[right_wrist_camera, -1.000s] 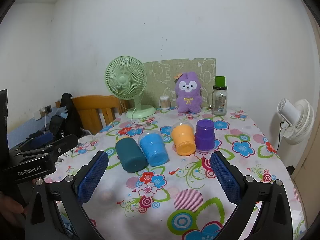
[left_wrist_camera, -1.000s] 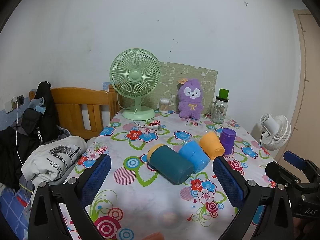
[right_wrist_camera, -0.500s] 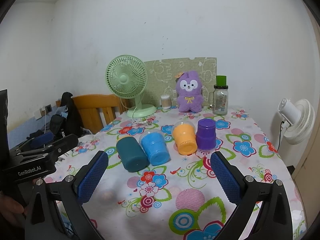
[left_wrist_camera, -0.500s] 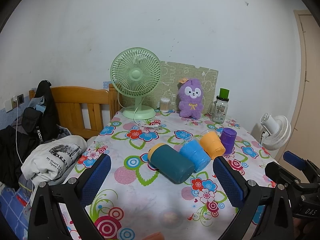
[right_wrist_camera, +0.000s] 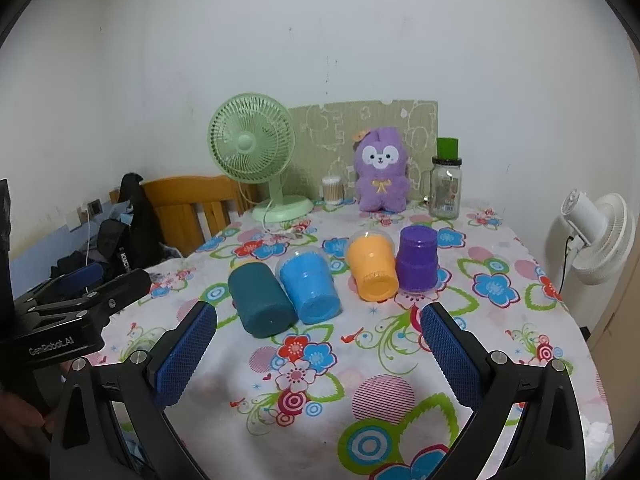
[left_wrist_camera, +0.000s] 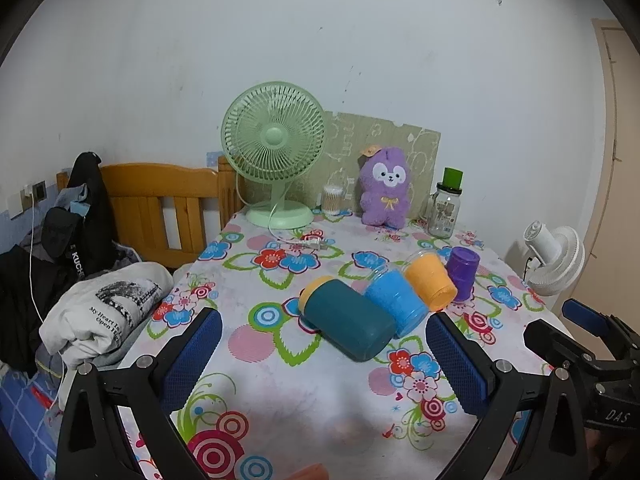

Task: Flip cup upside down
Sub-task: 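Move the right gripper toward the light blue cup on the table, then close the right gripper around the light blue cup's body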

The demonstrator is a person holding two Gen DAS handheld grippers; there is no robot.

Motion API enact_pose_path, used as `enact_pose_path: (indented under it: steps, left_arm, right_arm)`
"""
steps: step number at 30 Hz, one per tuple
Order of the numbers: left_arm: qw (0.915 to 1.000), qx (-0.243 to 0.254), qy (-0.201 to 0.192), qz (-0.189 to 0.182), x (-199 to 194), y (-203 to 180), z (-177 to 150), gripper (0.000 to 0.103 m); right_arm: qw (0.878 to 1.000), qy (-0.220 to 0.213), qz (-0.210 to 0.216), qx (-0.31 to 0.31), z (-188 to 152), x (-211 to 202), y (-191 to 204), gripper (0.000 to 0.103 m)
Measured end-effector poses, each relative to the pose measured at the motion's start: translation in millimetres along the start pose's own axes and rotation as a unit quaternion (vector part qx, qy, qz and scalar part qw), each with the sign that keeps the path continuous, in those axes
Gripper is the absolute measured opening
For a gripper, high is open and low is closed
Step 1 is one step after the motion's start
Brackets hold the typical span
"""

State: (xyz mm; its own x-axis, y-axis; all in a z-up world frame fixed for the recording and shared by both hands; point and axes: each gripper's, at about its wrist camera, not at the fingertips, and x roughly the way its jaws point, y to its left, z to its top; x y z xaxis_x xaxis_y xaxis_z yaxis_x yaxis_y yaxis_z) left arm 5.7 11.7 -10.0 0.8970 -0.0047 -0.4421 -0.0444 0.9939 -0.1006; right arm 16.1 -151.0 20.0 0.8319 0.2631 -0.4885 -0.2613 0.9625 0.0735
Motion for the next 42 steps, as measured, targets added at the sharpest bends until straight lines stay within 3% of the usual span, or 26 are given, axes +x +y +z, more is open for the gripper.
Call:
enact_pose_path:
  steps: [11,24,32,39,42]
  left_arm:
    - [0.9991,0.002,0.042,0.0,42.2,12.5,-1.5,0.103]
    - [0.9925,0.052,0.11,-0.007,107.7,-0.5,5.8,0.103]
    - [0.9871,0.077,0.14,-0.001,134.3,-10.2,1.4,0.103]
    - [0.987,0.075,0.142,0.003,133.6,-8.1,0.6,0.103]
    - [0.9869,0.077,0.142,0.004,132.3,-8.0,0.3,0.103]
  right_arm:
    - [0.998,0.068,0.001,-0.016,12.5,65.5,-2.2,0.103]
    - [0.982,0.187,0.014,-0.033,15.5,159.9,-6.3,0.103]
    - [0.976,0.216,0.028,-0.013,16.3,192.5,-15.7,0.101]
    - [0.966,0.251,0.052,-0.019,8.6,207.5,-15.3,0.075]
    - [0.961,0.268,0.056,-0.029,0.5,216.3,-8.6,0.058]
